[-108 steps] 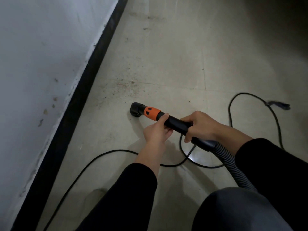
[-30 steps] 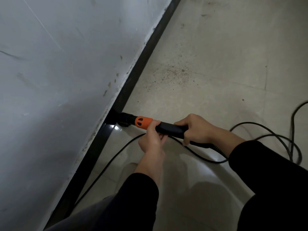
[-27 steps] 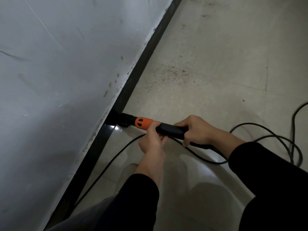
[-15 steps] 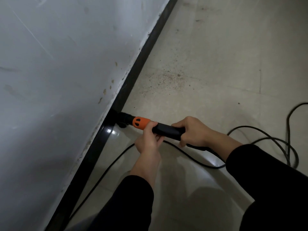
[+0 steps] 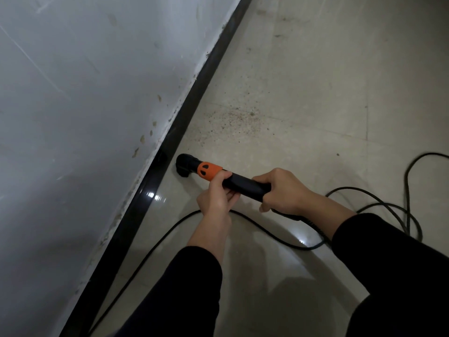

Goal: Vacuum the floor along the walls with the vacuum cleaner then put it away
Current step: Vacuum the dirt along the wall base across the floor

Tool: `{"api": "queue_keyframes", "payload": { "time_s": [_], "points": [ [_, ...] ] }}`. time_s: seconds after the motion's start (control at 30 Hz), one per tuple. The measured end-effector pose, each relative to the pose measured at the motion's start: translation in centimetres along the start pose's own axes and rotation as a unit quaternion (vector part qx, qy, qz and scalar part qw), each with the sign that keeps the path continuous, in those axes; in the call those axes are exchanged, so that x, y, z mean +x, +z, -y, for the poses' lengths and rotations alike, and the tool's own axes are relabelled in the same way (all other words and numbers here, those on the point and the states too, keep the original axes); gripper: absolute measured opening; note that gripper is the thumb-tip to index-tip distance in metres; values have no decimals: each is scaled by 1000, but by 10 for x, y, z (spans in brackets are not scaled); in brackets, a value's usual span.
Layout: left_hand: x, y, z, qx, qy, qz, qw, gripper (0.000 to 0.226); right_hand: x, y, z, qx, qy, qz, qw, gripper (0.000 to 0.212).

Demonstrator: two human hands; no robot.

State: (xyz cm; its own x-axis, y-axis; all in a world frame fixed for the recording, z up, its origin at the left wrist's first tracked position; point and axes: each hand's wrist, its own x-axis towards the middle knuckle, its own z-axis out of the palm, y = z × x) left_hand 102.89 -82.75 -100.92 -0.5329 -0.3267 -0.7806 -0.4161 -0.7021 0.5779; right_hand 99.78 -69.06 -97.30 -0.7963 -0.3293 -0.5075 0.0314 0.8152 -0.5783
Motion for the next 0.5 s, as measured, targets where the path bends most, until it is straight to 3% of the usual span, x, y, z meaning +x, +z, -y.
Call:
{"api": "queue_keyframes", "payload": {
  "time_s": [0.5],
  "points": [
    [-19, 30, 32, 4, -20, 6, 1000, 21, -30, -23, -30, 1, 29, -2, 1000, 40]
  ]
}}
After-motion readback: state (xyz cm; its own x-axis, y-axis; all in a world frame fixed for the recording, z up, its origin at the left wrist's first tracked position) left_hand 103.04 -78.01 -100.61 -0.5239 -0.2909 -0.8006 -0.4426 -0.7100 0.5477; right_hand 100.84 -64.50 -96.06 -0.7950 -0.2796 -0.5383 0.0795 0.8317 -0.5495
